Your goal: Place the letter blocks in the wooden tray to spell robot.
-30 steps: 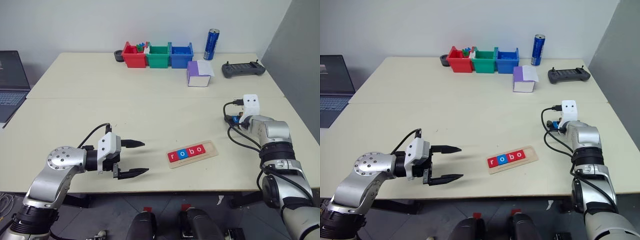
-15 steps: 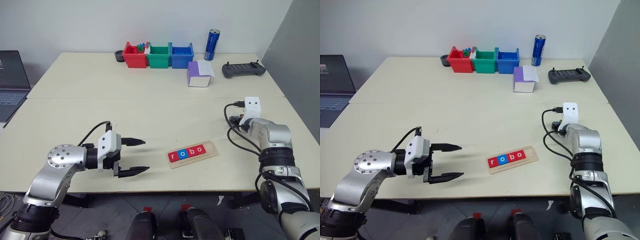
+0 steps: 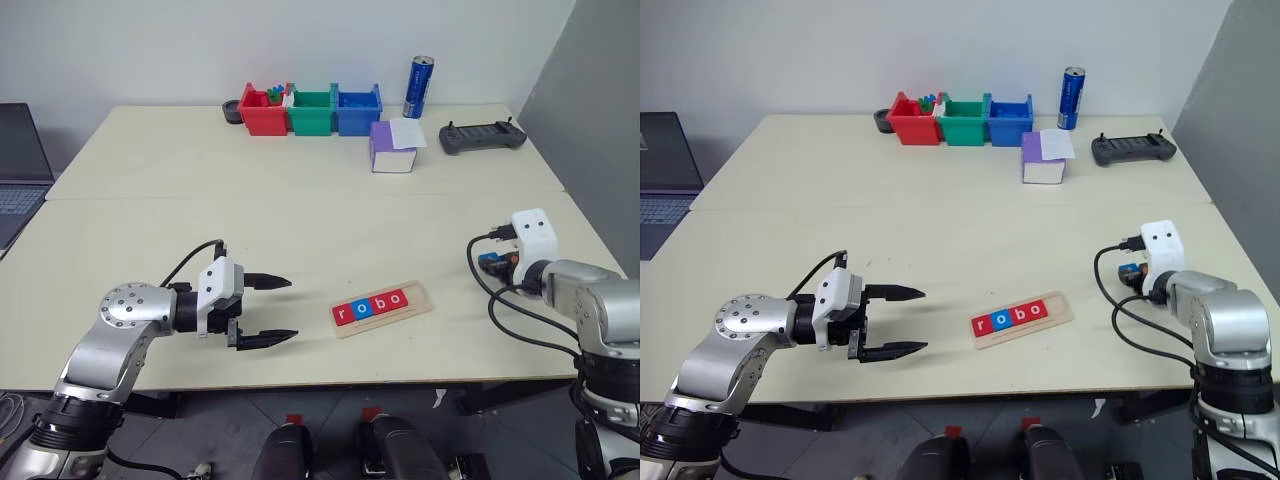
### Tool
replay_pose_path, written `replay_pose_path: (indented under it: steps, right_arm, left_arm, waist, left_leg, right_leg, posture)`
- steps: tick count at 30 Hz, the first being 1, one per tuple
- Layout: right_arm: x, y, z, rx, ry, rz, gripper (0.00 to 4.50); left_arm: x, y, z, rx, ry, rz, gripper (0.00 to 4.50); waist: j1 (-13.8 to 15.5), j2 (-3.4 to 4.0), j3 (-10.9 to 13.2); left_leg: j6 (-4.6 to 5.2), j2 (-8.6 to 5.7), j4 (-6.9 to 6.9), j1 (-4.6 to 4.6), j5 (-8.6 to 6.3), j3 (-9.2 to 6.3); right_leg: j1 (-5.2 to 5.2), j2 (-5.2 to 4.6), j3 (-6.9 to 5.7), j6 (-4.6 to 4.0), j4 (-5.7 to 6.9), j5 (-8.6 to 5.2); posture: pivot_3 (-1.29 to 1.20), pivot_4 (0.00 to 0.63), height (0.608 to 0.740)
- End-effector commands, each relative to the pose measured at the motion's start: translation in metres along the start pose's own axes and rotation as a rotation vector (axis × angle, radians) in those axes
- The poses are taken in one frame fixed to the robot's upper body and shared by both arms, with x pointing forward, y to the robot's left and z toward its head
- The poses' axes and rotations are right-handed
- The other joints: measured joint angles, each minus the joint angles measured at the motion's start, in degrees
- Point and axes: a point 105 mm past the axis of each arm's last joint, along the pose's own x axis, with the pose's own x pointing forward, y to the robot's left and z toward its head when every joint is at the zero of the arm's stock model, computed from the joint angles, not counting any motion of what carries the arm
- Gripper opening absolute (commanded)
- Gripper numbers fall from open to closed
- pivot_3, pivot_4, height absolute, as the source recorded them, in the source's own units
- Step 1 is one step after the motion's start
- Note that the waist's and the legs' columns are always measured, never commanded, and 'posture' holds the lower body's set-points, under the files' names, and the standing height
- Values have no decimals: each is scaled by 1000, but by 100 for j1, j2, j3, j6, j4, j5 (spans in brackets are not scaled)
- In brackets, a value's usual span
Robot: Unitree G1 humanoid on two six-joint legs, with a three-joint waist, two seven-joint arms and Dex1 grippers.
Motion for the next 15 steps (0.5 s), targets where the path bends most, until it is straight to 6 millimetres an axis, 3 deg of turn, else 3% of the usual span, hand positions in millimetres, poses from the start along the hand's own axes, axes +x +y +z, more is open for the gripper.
replay_pose_path:
  steps: [1, 7, 15]
  right_arm:
    - [-12, 9, 5, 22, -44, -4, 1455]
    - [-8, 20, -4, 46, -14, -1, 1455]
    - [-8, 17, -4, 13, 8, 13, 4237]
  left_arm:
    - [1, 1, 3, 29, -11, -16, 4500]
    - [6, 2, 5, 38, -18, -44, 4500]
    - [8, 5, 5, 42, -18, -50, 4500]
  waist:
    - [7, 0, 0]
    - [33, 0, 0]
    - [28, 0, 0]
  left_leg:
    - [0, 1, 0, 0, 0, -2]
    - [0, -4, 0, -8, 0, -4]
    - [1, -4, -7, -17, -1, -5]
  right_leg:
    - [0, 1, -2, 0, 0, 0]
    - [0, -1, -4, 0, -10, 0]
    - [1, 0, -6, 8, -38, 5]
  posture:
    - [0, 150, 740]
    - [0, 150, 740]
    - [0, 150, 740]
